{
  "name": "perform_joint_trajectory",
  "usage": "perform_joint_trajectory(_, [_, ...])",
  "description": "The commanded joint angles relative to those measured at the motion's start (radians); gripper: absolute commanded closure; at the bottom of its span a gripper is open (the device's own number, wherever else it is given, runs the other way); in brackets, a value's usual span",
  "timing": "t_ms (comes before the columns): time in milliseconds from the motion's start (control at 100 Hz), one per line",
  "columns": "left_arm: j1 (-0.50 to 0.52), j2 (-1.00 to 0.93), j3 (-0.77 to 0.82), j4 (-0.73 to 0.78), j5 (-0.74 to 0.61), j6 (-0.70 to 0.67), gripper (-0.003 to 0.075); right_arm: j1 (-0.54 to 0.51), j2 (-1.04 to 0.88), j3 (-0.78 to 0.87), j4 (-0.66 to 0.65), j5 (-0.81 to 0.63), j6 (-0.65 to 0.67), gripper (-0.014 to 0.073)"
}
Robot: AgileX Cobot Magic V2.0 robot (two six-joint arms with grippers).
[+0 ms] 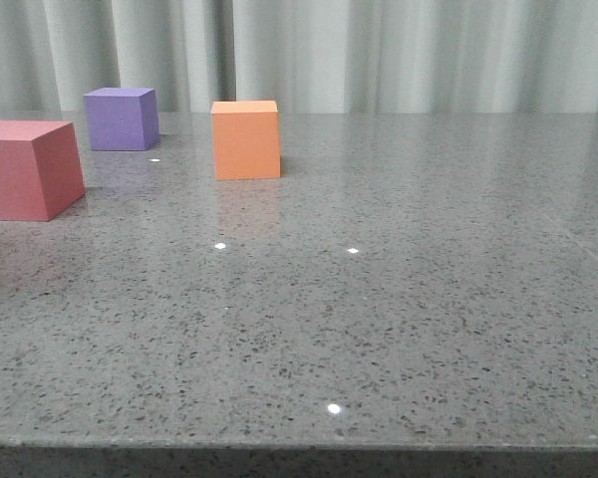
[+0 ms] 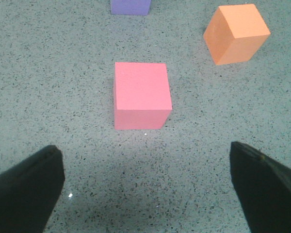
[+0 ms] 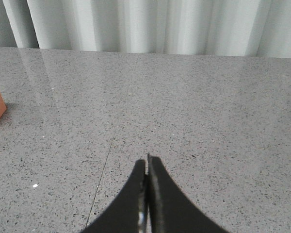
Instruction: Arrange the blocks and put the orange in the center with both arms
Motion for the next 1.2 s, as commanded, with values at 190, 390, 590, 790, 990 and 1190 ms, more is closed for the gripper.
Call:
perform_joint_trajectory(190, [0.001,0.054,-0.058,-0.145,-0.119,-0.003,0.0069,-0.009,-0.001,-0.027,-0.014,-0.082,-0.002,0.0704])
perform_joint_trajectory(390, [-0.128,0.192,-0.178,-0.156,-0.181,-0.003,0.0071,-0.009,-0.001,-0.027,-0.014,-0.081,-0.002,0.0704])
perform_joint_trajectory(590, [-0.314,0.406,-0.38,-0.005,-0.207,-0.104,0.0072,-0.009,-0.001,-0.027,-0.014,-0.081,-0.002,0.0704])
perform_joint_trajectory(790, [-0.435,0.637,-0.601,0.328,-0.133,-0.349,0.0072,-0.009,-0.001,-0.027,-0.014,-0.081,-0.002,0.0704])
perform_joint_trajectory(990, [-0.455,0.759,-0.73,0.298,-0.126,-0.367,0.0072,-0.009,-0.001,-0.027,-0.014,-0.081,-0.002,0.0704])
perform_joint_trajectory(1190, [-0.455,0.782,-0.743,0.307,-0.128,-0.367,0.0072,-0.009,-0.001,-0.027,-0.014,-0.081,-0.002,0.0704])
